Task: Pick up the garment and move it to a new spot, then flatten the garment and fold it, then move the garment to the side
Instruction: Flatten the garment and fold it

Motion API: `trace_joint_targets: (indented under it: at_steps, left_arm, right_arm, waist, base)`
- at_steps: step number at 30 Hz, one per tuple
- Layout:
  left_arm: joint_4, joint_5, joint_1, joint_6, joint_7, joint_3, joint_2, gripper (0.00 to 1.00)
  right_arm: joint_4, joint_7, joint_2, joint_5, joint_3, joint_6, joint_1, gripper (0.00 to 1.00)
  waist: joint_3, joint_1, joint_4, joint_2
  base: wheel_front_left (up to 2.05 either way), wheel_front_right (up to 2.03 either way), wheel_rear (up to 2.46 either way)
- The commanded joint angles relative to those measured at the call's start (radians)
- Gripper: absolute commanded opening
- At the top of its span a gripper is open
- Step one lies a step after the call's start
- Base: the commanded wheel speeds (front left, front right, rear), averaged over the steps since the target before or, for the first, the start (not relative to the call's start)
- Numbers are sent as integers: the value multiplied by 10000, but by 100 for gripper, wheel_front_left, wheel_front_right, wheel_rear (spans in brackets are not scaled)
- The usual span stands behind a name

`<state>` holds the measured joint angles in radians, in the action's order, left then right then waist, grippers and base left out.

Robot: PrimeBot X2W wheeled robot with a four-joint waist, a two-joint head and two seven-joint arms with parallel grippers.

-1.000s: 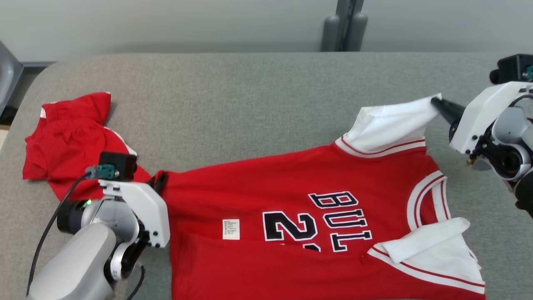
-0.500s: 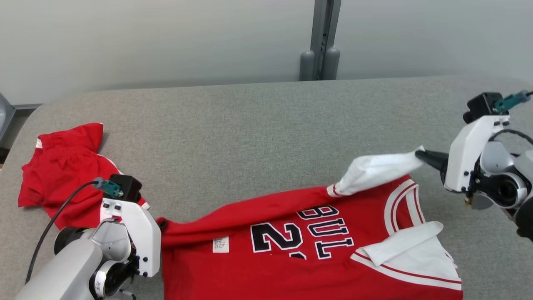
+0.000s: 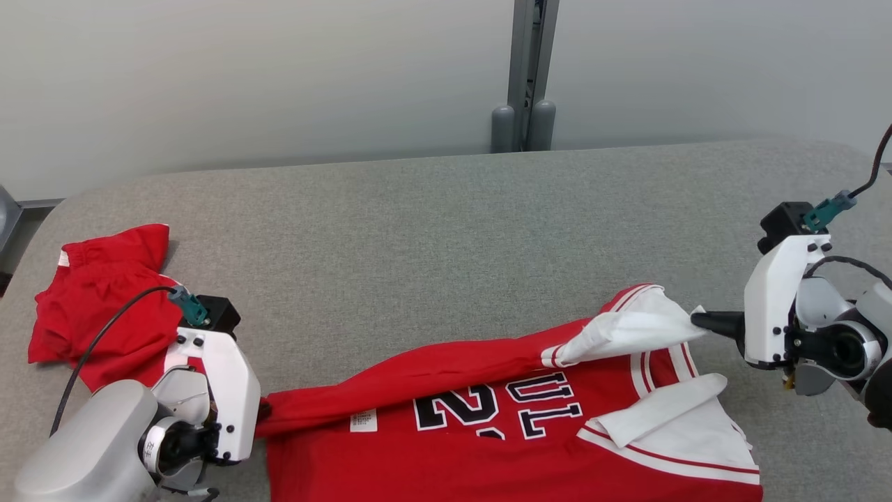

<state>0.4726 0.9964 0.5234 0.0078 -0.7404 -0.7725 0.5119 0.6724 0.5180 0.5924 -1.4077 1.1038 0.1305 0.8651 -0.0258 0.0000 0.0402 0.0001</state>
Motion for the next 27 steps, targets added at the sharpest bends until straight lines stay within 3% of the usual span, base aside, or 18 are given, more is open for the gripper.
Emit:
trace_joint_targets:
  at_steps: [1, 8, 13, 14, 15, 16, 17, 27]
  left_arm:
    - [108, 98, 62, -89, -50, 12, -15, 0]
    - [549, 331, -83, -362, -146, -18, -167, 0]
    - [784, 541, -280, -575, -352, -142, -266, 0]
    - [796, 581, -301, -621, -405, -157, -272, 0]
    - [795, 632, -309, -669, -457, -158, -273, 15]
    - [786, 671, -322, -701, -468, -146, -273, 93]
    - [792, 727, -355, -727, -476, -139, -284, 100]
    - [505, 631, -214, -760, 114, 132, 47, 100]
  right_arm:
    - [-42, 100, 60, -14, 44, 6, -173, 0]
    - [-313, 377, 198, -15, 175, 4, -330, 1]
    - [-363, 640, 266, -62, 278, 6, -553, 10]
    - [-316, 690, 289, -58, 301, 6, -605, 21]
    - [-277, 725, 298, -33, 320, 4, -632, 44]
    - [-257, 738, 291, -14, 320, 6, -646, 100]
    - [-249, 757, 279, -13, 317, 4, -675, 100]
    - [-467, 436, 453, -399, -96, 6, -1059, 100]
  waist:
    - [3, 0, 29, -1]
    - [-20, 0, 124, -1]
    - [16, 0, 104, -1]
    - [27, 0, 95, -1]
    - [38, 0, 86, -1]
    - [48, 0, 75, -1]
    - [57, 0, 65, -1]
    - [219, 0, -59, -1]
  base:
    - [0, 0, 0]
    - [0, 0, 0]
    - [0, 0, 0]
    - [0, 0, 0]
    - [0, 0, 0]
    - [0, 0, 0]
    - [0, 0, 0]
    - [0, 0, 0]
